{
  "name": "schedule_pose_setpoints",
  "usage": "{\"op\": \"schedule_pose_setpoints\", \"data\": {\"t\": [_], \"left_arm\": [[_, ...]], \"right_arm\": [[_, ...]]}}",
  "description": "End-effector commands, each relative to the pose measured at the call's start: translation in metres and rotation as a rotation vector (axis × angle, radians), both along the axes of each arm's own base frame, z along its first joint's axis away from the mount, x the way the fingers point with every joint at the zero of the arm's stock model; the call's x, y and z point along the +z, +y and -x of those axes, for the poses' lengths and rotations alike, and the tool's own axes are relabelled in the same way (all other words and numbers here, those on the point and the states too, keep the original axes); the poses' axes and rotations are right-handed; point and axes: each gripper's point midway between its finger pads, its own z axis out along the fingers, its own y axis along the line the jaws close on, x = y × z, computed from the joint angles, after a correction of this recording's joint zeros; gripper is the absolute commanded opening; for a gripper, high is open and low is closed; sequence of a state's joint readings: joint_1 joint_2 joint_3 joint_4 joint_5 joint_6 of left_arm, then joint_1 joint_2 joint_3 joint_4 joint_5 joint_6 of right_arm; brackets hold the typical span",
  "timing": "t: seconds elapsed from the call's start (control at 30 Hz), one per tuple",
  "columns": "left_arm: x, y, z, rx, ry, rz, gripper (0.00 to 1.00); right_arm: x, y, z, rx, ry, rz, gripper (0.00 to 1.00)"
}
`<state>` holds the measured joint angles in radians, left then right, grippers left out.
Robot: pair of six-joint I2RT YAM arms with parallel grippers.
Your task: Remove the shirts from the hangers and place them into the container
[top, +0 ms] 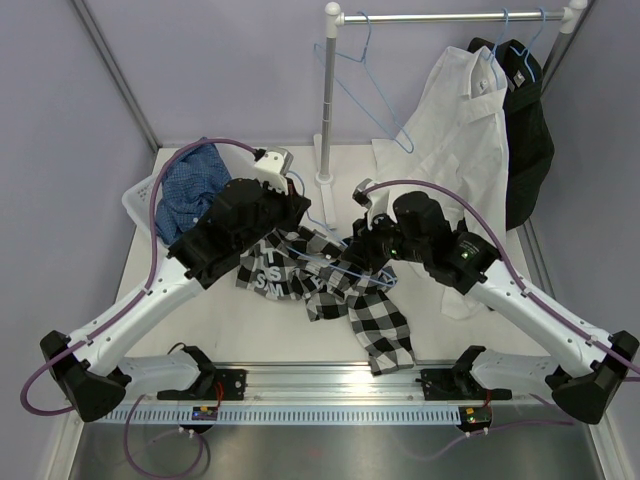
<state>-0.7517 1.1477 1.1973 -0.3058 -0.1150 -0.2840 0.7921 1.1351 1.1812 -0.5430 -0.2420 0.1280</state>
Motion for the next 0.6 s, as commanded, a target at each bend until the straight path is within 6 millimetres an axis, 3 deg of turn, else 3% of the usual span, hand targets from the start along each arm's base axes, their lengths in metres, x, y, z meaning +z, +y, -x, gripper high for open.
{"op": "schedule_pose_setpoints", "data": {"t": [0.0, 0.07, 0.13, 0.23, 0.27, 0.37, 0.57], "left_arm": [[0.023, -0.006, 0.001, -0.028, -0.059, 0.050, 0.00], [0.024, -0.005, 0.003, -0.033, -0.065, 0.048, 0.00], [0.026, -0.004, 0.005, -0.038, -0.073, 0.047, 0.06], [0.030, -0.001, 0.009, -0.047, -0.092, 0.044, 0.51], [0.031, 0.002, 0.010, -0.041, -0.094, 0.042, 0.72], [0.034, 0.015, 0.014, -0.007, -0.109, 0.034, 0.95], [0.037, 0.038, 0.023, 0.030, -0.148, -0.003, 0.99]], "right_arm": [[0.018, 0.006, -0.003, 0.005, -0.055, -0.042, 0.19], [0.018, 0.003, -0.004, -0.012, -0.059, -0.036, 0.03], [0.021, -0.002, -0.004, -0.030, -0.064, -0.036, 0.00], [0.023, -0.012, 0.002, -0.052, -0.063, -0.034, 0.00], [0.017, -0.017, 0.005, -0.057, -0.054, -0.022, 0.00], [0.012, -0.032, 0.014, -0.079, -0.046, -0.004, 0.00], [0.008, -0.064, 0.034, -0.130, -0.033, 0.034, 0.00]]}}
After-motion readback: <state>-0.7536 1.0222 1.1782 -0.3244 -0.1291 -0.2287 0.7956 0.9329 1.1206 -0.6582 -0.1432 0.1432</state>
